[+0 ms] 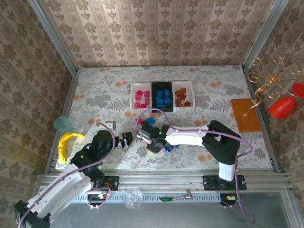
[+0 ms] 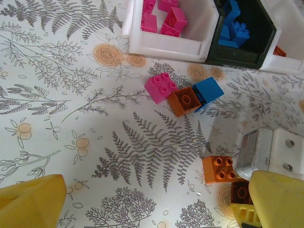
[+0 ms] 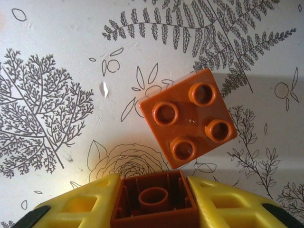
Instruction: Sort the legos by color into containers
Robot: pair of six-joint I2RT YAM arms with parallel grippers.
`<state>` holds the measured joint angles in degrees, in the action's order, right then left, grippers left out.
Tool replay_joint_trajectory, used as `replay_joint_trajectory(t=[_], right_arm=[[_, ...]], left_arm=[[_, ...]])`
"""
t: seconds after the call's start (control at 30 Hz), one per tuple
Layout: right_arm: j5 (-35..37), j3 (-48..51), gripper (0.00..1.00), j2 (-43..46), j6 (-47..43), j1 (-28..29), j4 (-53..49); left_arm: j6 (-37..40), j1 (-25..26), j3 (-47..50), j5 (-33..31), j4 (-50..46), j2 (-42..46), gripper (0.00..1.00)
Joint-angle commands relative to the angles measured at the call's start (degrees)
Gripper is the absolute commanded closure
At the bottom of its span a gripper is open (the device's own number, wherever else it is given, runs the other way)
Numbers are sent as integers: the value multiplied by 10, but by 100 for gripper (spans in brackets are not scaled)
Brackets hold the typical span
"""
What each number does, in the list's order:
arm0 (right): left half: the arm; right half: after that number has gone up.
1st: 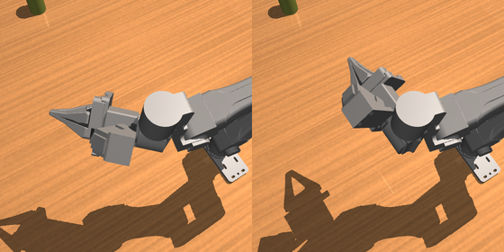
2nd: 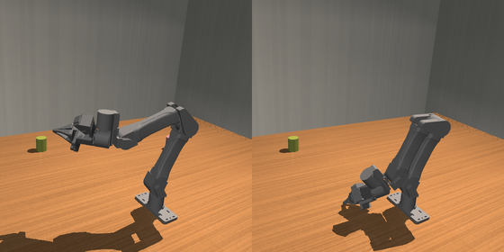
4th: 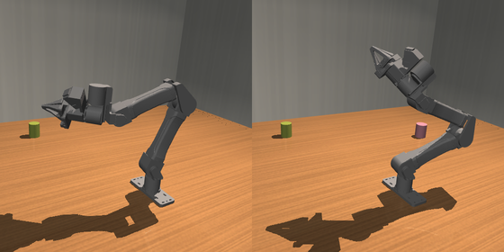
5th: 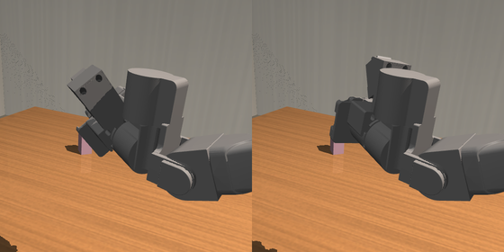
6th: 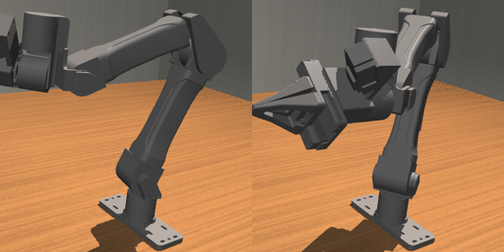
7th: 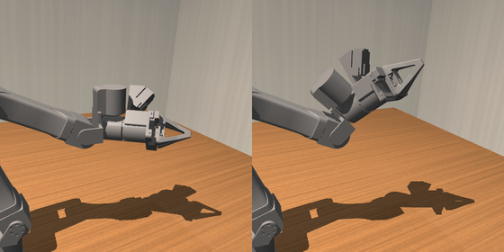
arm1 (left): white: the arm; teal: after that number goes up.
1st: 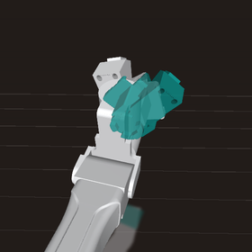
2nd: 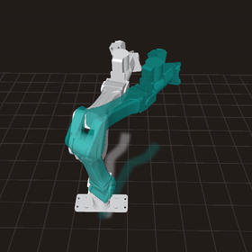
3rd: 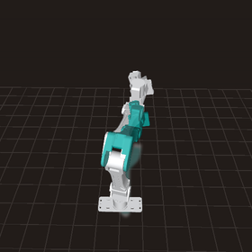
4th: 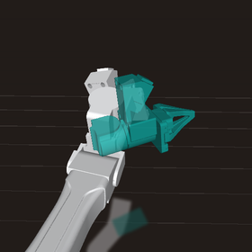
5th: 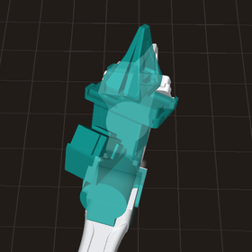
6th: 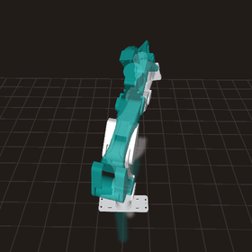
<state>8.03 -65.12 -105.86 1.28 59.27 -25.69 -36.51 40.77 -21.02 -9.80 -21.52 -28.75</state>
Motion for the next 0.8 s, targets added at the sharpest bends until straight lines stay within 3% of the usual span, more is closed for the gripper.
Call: replay_joint_trajectory(t=[0.0, 0.27, 0.43, 0.57, 0.77], right_arm=[[-19, 12, 66, 36, -3, -3, 11], [-111, 56, 72, 150, 37, -44, 63], [-184, 96, 73, 235, 123, -165, 150], [-116, 80, 74, 236, 172, -260, 159], [28, -44, 74, 122, 236, -341, 64]], left_arm=[[-5, -3, 6, 11, -5, 2, 0], [0, -4, 6, 21, 10, -1, 0], [0, -6, 7, 30, 22, -18, 0], [-1, -6, 7, 39, 33, -33, 0], [-2, -5, 1, 45, 34, -44, 0]])
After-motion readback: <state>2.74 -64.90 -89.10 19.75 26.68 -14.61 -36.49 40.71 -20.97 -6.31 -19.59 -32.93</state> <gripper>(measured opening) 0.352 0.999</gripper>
